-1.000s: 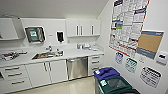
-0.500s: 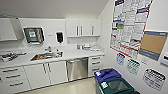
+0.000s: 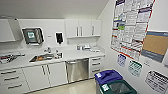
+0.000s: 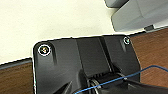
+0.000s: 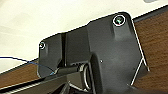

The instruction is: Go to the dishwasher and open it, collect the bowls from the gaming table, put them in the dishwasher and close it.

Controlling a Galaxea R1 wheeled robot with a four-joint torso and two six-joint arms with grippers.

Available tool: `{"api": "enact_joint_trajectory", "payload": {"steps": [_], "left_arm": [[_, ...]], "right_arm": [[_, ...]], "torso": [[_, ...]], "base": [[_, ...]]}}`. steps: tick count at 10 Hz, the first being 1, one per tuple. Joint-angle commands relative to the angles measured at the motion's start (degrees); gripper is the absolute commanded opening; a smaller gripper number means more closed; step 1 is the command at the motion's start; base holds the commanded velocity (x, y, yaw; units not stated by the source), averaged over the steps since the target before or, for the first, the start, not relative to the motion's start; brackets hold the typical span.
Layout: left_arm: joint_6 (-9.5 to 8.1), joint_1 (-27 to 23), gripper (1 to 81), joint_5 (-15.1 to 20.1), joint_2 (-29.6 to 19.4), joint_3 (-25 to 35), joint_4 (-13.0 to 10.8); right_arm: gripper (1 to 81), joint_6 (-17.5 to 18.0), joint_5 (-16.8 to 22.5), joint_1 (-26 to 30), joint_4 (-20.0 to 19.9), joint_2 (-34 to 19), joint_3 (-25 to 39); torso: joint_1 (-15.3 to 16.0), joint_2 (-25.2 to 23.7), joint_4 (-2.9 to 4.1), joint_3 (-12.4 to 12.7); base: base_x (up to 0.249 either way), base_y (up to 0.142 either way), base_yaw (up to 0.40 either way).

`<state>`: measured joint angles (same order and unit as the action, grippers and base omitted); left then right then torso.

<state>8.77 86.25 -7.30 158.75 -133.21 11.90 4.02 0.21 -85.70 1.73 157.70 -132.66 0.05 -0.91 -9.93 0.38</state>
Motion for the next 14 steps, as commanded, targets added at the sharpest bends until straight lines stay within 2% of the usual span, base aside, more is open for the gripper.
{"api": "enact_joint_trajectory", "payload": {"steps": [1,10,14], "left_arm": [[-0.06,-3.1,81.1,3.0,-1.0,0.8,-0.3],[-0.06,-3.2,81.1,3.0,-1.0,0.8,-0.3],[-0.06,-3.2,81.1,3.0,-1.0,0.8,-0.4]], "right_arm": [[81.1,-0.3,3.0,3.3,0.6,-0.6,0.6],[81.1,-0.3,3.1,3.4,0.6,-0.7,0.6],[81.1,-0.3,3.1,3.5,0.8,-0.6,0.7]], "torso": [[0.0,0.0,0.0,0.0],[0.0,0.0,0.0,0.0],[-0.1,0.0,0.0,0.0]], "base": [[0.093,0.0,0.0],[0.094,0.0,0.0],[0.094,0.071,0.0]]}}
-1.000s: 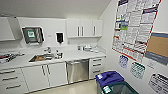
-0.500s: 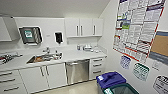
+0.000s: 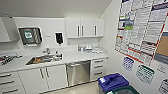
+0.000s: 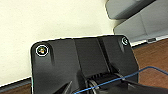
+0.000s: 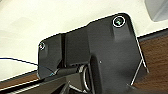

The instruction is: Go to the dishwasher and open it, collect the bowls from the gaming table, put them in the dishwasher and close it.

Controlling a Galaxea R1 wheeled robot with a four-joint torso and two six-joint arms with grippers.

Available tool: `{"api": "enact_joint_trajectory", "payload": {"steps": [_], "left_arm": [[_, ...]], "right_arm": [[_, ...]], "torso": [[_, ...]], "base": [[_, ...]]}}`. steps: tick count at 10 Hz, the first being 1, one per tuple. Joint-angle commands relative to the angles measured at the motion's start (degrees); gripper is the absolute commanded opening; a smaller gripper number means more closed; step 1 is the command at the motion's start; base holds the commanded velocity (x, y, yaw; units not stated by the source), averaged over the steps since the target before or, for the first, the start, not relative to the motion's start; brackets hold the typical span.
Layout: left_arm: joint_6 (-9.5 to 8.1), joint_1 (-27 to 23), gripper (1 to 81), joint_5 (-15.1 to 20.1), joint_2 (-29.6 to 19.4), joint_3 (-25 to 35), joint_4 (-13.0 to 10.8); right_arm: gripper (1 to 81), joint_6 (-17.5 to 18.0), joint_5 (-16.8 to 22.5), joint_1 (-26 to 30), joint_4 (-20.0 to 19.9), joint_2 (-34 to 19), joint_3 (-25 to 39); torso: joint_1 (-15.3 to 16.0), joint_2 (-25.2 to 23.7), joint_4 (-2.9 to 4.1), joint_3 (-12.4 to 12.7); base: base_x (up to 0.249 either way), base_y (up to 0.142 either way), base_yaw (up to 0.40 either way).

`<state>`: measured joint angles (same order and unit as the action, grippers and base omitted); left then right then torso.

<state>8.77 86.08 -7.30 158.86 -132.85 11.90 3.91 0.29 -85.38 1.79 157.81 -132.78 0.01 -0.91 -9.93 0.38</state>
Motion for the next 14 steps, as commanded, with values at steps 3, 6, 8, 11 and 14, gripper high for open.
{"api": "enact_joint_trajectory", "payload": {"steps": [3,6,8,11,14], "left_arm": [[-0.06,-3.0,81.1,3.0,-1.3,0.5,-0.3],[-0.06,-3.1,81.1,3.0,-1.3,0.6,-0.4],[-0.06,-3.1,81.1,3.0,-1.3,0.6,-0.4],[-0.06,-3.1,81.1,3.0,-1.3,0.6,-0.3],[-0.06,-3.1,81.1,3.0,-1.3,0.6,-0.3]], "right_arm": [[81.1,-0.2,3.0,3.1,0.8,-0.6,0.9],[81.1,-0.2,3.0,3.0,0.8,-0.5,0.7],[81.1,-0.2,3.0,3.0,0.8,-0.5,0.7],[81.1,-0.2,3.0,2.8,0.8,-0.5,0.7],[81.1,-0.2,3.0,2.7,0.8,-0.4,0.7]], "torso": [[0.0,0.0,0.0,0.0],[0.0,0.0,0.0,0.0],[0.0,0.0,0.0,0.0],[0.0,0.0,0.0,0.0],[0.0,0.0,0.0,0.0]], "base": [[0.094,0.075,0.0],[0.094,0.073,0.0],[0.094,0.068,0.0],[0.094,0.043,0.0],[0.098,0.0,0.0]]}}
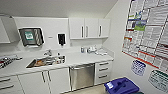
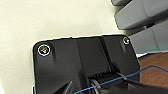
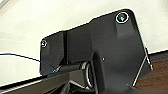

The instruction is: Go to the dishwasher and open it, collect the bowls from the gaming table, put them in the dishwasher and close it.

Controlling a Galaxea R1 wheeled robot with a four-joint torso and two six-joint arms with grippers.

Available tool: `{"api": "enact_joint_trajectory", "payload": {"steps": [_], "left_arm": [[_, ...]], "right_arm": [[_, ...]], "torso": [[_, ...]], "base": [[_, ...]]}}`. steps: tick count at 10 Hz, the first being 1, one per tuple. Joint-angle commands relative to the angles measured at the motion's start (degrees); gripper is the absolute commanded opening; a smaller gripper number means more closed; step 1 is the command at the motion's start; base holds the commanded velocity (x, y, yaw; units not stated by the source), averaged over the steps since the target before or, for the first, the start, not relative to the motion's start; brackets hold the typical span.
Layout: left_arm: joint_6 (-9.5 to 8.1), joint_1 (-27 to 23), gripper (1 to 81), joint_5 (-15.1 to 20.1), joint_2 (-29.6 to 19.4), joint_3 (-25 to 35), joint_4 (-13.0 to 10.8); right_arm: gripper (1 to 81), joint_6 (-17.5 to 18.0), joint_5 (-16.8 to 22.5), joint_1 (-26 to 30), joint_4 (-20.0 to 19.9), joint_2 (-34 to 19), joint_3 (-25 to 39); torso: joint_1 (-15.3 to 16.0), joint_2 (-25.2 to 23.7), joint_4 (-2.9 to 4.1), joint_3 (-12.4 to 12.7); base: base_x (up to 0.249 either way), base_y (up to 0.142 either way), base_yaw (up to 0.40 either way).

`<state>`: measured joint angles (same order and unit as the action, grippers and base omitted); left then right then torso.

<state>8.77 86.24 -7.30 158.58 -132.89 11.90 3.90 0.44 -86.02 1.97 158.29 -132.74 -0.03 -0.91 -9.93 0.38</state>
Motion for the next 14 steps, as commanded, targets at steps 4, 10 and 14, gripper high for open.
{"api": "enact_joint_trajectory", "payload": {"steps": [4,10,14], "left_arm": [[-0.06,-3.1,81.1,3.0,-0.8,0.5,-0.4],[-0.06,-3.2,81.1,3.0,-0.8,0.6,-0.4],[-0.06,-3.1,81.1,3.0,-0.8,0.5,-0.3]], "right_arm": [[81.1,-0.2,2.9,3.4,0.7,-0.8,0.4],[81.1,-0.2,2.9,3.4,0.9,-0.8,0.3],[81.1,-0.1,2.8,3.5,0.7,-1.6,0.3]], "torso": [[0.0,0.0,0.0,0.0],[0.0,0.0,0.0,0.0],[0.0,0.0,0.0,0.0]], "base": [[0.108,0.0,0.0],[0.115,0.0,0.0],[0.111,0.071,0.0]]}}
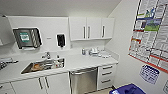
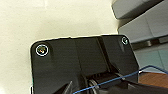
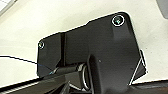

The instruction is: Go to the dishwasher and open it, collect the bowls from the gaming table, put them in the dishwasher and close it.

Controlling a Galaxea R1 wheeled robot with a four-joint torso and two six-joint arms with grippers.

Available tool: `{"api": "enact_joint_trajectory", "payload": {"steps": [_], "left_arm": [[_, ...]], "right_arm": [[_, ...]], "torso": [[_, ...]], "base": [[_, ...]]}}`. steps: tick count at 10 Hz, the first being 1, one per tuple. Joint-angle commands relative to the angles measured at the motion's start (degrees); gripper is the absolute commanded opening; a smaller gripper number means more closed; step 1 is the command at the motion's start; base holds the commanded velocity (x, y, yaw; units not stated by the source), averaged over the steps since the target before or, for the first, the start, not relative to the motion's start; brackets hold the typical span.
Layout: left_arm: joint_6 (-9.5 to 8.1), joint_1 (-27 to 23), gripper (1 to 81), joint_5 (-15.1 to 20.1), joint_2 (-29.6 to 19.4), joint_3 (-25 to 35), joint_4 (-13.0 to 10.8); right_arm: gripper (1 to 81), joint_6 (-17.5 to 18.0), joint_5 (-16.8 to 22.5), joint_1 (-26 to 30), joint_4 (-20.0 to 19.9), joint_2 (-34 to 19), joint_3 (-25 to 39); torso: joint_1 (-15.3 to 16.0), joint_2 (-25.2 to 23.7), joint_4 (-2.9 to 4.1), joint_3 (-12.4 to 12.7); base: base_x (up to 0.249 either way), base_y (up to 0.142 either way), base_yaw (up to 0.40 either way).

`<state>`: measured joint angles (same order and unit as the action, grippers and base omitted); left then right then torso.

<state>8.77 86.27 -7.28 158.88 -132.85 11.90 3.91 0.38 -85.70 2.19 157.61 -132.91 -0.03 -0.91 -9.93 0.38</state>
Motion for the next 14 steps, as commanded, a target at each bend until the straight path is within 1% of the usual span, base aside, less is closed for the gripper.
{"api": "enact_joint_trajectory", "payload": {"steps": [1,11,14], "left_arm": [[-0.06,-3.3,81.1,3.0,-1.2,0.6,-0.2],[-0.06,-3.2,81.1,3.0,-1.0,0.6,-0.3],[-0.06,-3.2,81.1,3.0,-0.9,0.6,-0.3]], "right_arm": [[81.1,-0.1,2.9,3.2,0.4,-1.0,0.5],[81.1,-0.1,2.9,3.1,0.4,-0.8,0.5],[81.1,-0.1,2.9,3.0,0.4,-0.7,0.5]], "torso": [[0.0,0.0,0.0,0.0],[0.0,0.0,0.0,0.0],[0.0,0.0,0.0,0.0]], "base": [[0.107,0.077,0.0],[0.107,0.073,0.0],[0.117,0.0,0.0]]}}
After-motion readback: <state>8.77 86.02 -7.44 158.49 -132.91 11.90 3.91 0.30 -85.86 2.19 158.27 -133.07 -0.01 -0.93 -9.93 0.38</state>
